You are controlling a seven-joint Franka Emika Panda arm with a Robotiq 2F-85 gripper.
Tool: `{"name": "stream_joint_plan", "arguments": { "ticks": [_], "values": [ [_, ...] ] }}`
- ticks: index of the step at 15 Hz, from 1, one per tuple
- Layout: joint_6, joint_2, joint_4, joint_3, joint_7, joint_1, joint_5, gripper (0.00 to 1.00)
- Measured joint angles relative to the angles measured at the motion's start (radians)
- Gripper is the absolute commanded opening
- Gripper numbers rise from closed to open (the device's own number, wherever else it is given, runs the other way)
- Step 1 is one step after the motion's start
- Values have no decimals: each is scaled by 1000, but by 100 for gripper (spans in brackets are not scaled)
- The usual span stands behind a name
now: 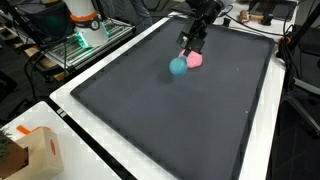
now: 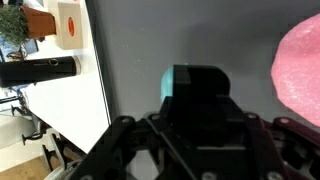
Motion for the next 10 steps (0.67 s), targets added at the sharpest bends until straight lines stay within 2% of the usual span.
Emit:
{"name": "stream_joint_plan", "arguments": {
  "ticks": [10],
  "values": [
    [1,-73,20,4,-246,-52,209,25]
  ]
}}
